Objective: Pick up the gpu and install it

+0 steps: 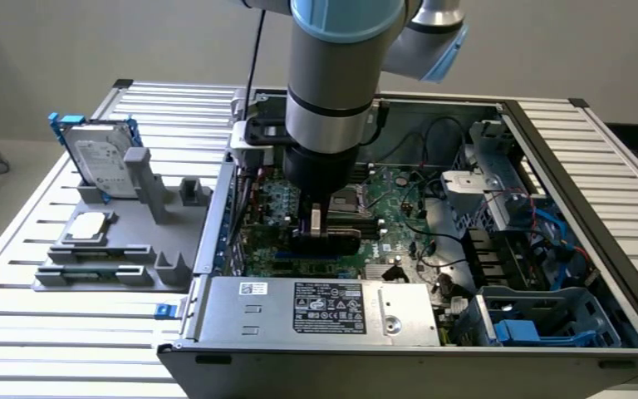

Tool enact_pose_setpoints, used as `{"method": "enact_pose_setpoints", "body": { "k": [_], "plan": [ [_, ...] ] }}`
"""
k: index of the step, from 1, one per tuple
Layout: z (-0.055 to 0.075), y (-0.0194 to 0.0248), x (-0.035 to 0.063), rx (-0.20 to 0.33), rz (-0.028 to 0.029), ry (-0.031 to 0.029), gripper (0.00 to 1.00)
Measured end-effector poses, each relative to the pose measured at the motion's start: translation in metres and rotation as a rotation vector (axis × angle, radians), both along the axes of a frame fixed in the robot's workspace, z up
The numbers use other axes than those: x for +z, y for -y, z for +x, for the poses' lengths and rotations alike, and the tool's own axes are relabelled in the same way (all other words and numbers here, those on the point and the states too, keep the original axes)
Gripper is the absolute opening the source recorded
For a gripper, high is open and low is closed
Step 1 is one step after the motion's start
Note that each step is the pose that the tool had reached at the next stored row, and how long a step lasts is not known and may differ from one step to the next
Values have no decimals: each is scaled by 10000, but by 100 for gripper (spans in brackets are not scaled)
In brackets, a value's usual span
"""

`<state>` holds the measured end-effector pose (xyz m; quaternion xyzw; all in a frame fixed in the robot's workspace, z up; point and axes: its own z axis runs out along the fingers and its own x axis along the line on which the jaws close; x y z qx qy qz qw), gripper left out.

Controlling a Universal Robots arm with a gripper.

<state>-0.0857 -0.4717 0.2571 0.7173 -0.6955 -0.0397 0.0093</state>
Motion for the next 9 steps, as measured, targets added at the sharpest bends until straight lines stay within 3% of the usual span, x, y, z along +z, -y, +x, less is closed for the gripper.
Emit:
{"method": "enact_pose_setpoints", "body": {
  "k": [9],
  "plan": [
    [1,1,-16,2,1,-17,26]
  ]
}}
